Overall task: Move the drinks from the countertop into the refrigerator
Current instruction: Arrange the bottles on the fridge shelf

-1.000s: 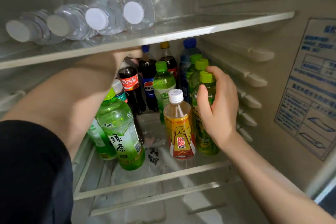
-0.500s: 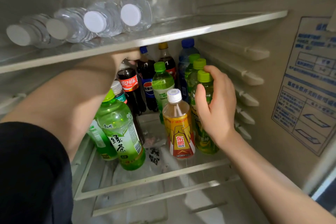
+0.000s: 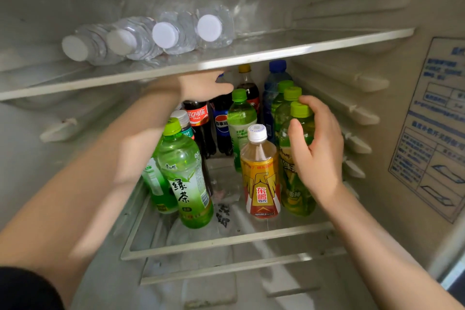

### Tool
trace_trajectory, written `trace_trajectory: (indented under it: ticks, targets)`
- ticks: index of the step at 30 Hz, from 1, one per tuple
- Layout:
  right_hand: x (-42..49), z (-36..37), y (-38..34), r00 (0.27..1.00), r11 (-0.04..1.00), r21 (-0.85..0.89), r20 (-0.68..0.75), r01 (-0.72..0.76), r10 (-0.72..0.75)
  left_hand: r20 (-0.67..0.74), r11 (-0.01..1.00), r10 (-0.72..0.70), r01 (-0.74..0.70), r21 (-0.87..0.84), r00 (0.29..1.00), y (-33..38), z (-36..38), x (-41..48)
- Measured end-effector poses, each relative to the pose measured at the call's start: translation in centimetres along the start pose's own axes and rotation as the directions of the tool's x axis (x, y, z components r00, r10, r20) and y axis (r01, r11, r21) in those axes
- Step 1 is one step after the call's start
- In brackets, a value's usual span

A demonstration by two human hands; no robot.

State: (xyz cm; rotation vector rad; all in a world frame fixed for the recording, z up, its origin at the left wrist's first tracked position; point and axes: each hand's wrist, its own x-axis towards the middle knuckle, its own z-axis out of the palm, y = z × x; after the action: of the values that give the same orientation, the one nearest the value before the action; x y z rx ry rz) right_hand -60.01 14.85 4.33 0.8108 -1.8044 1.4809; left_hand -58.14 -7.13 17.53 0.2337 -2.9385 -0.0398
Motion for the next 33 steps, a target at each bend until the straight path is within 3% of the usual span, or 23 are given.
trace_trajectory:
  ticks: [4, 8, 12, 14, 19, 22, 27, 33]
  targets:
    - [0.2, -0.9, -0.4, 0.995, 0.992, 0.122, 0.096, -0.041, 0.030, -0.184, 0.990, -0.045, 0.019, -0.142, 0.982, 0.5, 0.5, -3.2]
    - [0.6, -1.8, -0.2, 0.986, 0.984, 0.167, 0.161, -0.059, 0.032, -0.484, 0.981, -0.038, -0.061, -0.186, 0.874, 0.4, 1.3, -7.7]
    - [0.7, -2.7, -0.3, 0.978, 0.972, 0.213, 0.201, -0.101, 0.058, -0.591, 0.968, -0.116, -0.042, -0.246, 0.798, -0.3, 2.7, -10.3]
    - [0.5, -2.8, -0.4, 0.980, 0.967, 0.232, 0.189, -0.101, 0.057, -0.596, 0.943, -0.150, -0.066, -0.326, 0.789, -0.6, 3.6, -11.5]
    - [0.0, -3.0, -0.7, 0.987, 0.969, 0.237, 0.155, -0.072, 0.036, -0.511, 0.941, -0.110, -0.076, -0.330, 0.853, -1.2, 5.2, -12.8]
    - [-0.1, -2.8, -0.9, 0.986, 0.978, 0.200, 0.166, -0.053, 0.019, -0.515, 0.941, -0.105, -0.083, -0.329, 0.851, -1.7, 5.5, -13.4]
    - [0.0, -2.3, -0.9, 0.988, 0.988, 0.148, 0.152, -0.050, 0.027, -0.467, 0.848, -0.156, -0.125, -0.515, 0.870, -2.4, 6.6, -14.1]
    - [-0.2, -1.9, -1.5, 0.989, 0.995, 0.077, 0.135, -0.063, 0.052, -0.494, 0.824, -0.132, -0.181, -0.536, 0.859, -2.7, 6.7, -14.4]
